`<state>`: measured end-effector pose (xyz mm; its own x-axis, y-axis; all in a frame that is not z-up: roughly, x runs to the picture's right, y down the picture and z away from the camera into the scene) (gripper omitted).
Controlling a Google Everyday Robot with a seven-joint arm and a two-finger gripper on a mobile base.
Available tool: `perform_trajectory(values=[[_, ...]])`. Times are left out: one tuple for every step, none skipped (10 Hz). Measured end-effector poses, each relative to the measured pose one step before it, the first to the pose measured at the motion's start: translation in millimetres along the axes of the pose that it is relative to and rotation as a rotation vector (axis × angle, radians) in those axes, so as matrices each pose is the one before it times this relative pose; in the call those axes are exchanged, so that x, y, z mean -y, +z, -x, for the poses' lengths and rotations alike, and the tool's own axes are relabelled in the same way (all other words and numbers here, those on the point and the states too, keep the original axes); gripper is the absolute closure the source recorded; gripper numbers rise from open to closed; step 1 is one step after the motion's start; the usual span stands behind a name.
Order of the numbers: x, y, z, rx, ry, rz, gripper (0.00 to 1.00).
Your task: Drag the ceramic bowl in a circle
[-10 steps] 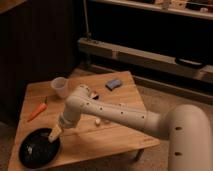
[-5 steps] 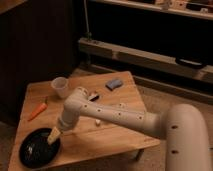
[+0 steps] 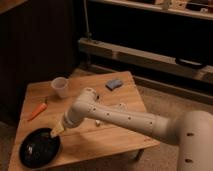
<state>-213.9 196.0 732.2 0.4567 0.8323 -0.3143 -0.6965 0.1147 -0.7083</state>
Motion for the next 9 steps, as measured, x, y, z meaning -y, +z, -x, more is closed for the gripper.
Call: perform_trajectory(values=[[-4.65,3.96,0.27,0.00100,0.00335,0.01866,0.20],[-7.02,8.83,-0.52,-0.01165,-0.00677,0.02346,0.20],[-5.70,9.69,-0.21,-0.01862,-0.00926,0.01307,0.20],[-8.18,17.37,2.09,-0.03262,-0.01288,0.01296,0.20],[-1.57,8.50,1.28,-0.01865,-0.00547,0.00321,0.20],[1.55,10.33,1.52,-0.02482,-0.00159,-0.00165,0.20],[-1.07,9.36,-0.23,-0.01955,-0.00343,0.00045,0.20],[1.46,5.54,-1.88,-0.01055,0.00299,0.00167,0.20],[6.77,10.14,-4.88,-0.01297,0.01198,0.01048,0.20]])
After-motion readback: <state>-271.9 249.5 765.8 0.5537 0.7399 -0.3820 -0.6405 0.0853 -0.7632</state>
